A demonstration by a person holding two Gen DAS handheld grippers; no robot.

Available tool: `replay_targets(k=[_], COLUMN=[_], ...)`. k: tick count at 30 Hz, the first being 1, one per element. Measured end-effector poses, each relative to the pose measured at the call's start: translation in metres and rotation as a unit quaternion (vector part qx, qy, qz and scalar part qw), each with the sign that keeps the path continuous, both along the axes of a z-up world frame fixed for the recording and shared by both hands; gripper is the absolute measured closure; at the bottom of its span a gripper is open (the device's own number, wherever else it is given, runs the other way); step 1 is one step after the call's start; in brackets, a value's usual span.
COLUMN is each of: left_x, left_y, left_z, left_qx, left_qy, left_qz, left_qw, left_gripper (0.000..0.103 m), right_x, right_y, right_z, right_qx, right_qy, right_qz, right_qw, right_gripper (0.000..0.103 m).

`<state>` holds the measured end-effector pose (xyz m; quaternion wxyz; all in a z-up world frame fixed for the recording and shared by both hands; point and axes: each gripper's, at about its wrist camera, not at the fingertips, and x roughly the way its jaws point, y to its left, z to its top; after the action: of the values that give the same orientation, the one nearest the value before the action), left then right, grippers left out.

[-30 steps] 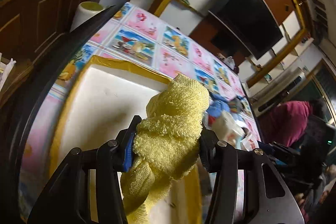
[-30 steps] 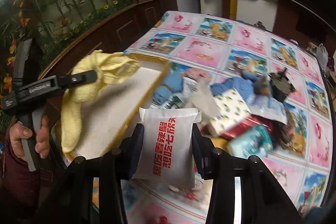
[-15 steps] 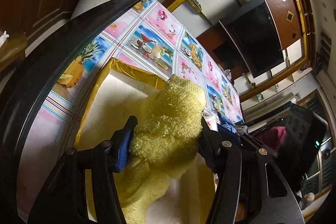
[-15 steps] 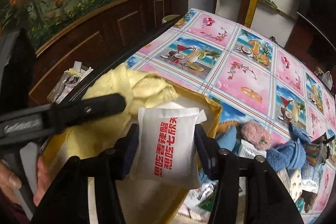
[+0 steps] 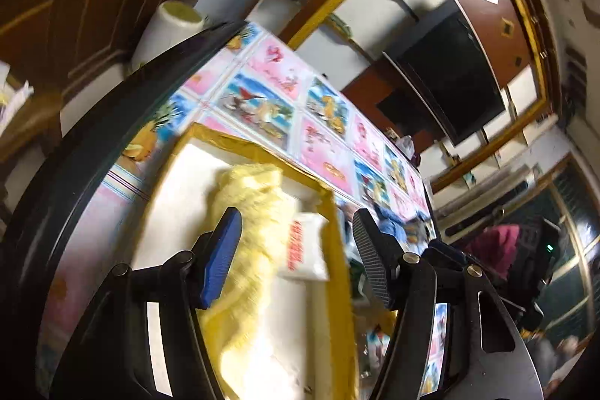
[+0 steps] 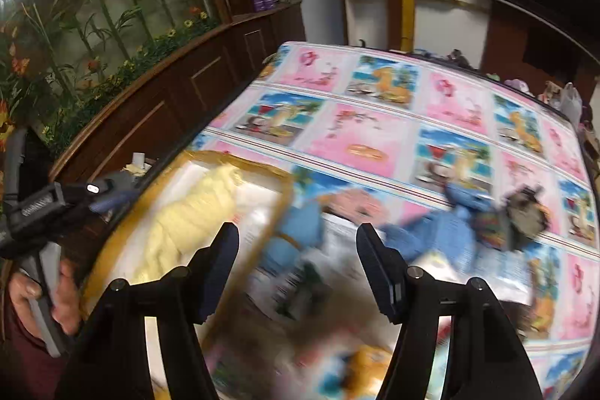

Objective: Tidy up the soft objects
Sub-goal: 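Carry the towel into the gold-rimmed tray with the left tool while the right tool drops the white bag in, then grasp the white snack bag with the left tool while the right tool grasps the blue tissue pack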

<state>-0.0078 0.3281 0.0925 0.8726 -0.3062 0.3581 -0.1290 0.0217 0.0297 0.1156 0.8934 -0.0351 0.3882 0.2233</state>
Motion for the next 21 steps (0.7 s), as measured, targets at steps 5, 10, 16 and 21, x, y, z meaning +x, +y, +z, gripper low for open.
replay_targets(k=[5, 10, 16, 21], left_x=[-0.029, -0.028, -0.008, 0.003], left_y=[-0.059, -0.135, -0.181, -0.219], left_z=[0.01, 0.006, -0.006, -0.022], left_qx=[0.019, 0.095, 0.157, 0.285], left_qy=[-0.019, -0.022, -0.021, -0.036], left_qz=[-0.05, -0.117, -0.133, -0.148], left_qw=[0.9984, 0.9884, 0.9784, 0.9463], left_gripper=[0.042, 0.042, 0.042, 0.042], right_x=[-0.019, -0.035, -0.051, -0.06], right_y=[-0.059, -0.088, -0.103, -0.119], right_z=[-0.022, -0.047, -0.054, -0.058], right_qx=[-0.042, -0.049, -0.016, 0.0], right_qy=[0.012, 0.029, 0.027, 0.026], right_qz=[-0.03, -0.04, -0.033, -0.036], right_qw=[0.999, 0.998, 0.999, 0.999], right_gripper=[0.038, 0.038, 0.038, 0.038])
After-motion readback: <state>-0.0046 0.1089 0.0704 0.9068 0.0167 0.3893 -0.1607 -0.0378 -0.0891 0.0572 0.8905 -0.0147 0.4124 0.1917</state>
